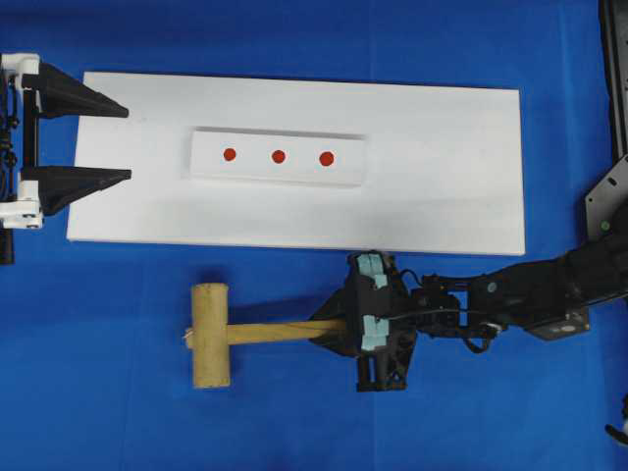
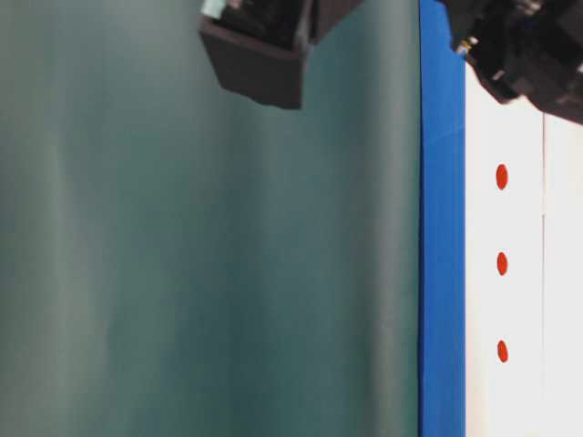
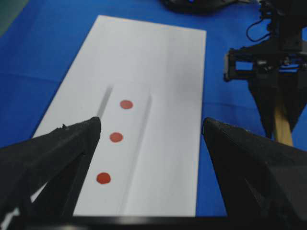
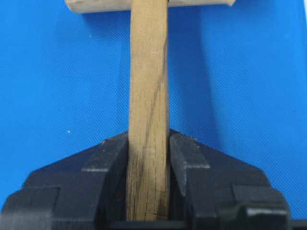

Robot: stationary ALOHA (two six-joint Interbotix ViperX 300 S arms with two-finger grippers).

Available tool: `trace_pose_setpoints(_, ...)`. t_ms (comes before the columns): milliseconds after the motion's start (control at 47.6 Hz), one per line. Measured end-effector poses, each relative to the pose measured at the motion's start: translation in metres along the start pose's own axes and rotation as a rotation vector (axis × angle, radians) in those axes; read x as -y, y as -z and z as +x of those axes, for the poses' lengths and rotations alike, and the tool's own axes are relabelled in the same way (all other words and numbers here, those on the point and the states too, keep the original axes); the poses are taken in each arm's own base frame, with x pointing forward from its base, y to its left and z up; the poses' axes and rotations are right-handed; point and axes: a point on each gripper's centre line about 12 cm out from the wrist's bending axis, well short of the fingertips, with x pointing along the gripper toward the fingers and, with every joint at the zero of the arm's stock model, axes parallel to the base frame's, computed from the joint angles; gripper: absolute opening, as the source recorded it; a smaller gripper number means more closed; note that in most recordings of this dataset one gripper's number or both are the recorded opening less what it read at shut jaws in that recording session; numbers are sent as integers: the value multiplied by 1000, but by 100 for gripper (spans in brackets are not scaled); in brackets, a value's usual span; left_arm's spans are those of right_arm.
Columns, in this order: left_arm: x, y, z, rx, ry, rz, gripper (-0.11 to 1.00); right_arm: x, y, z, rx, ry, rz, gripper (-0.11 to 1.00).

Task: Hit the mark with a hammer.
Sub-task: 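Carry the mallet with the right gripper to the front of the board, then lower the mallet onto the table, open and retract the right gripper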

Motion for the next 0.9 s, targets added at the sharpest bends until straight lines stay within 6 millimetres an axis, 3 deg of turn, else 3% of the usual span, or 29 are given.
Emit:
trace_pose_setpoints(315, -1, 0, 0, 0, -3, -1, 84, 2, 2, 3, -1, 13, 14, 7)
trace_pose_setpoints(756, -1, -1, -1, 3, -4, -1, 84, 8, 19, 13, -49, 44, 31, 7)
trace_pose_setpoints(819, -1, -1, -1, 3, -4, -3, 84, 9, 20, 13, -51, 47, 35, 14)
trace_pose_setpoints(903, -1, -1, -1, 3, -3, -2, 84, 10, 19, 13, -51, 50, 45, 36)
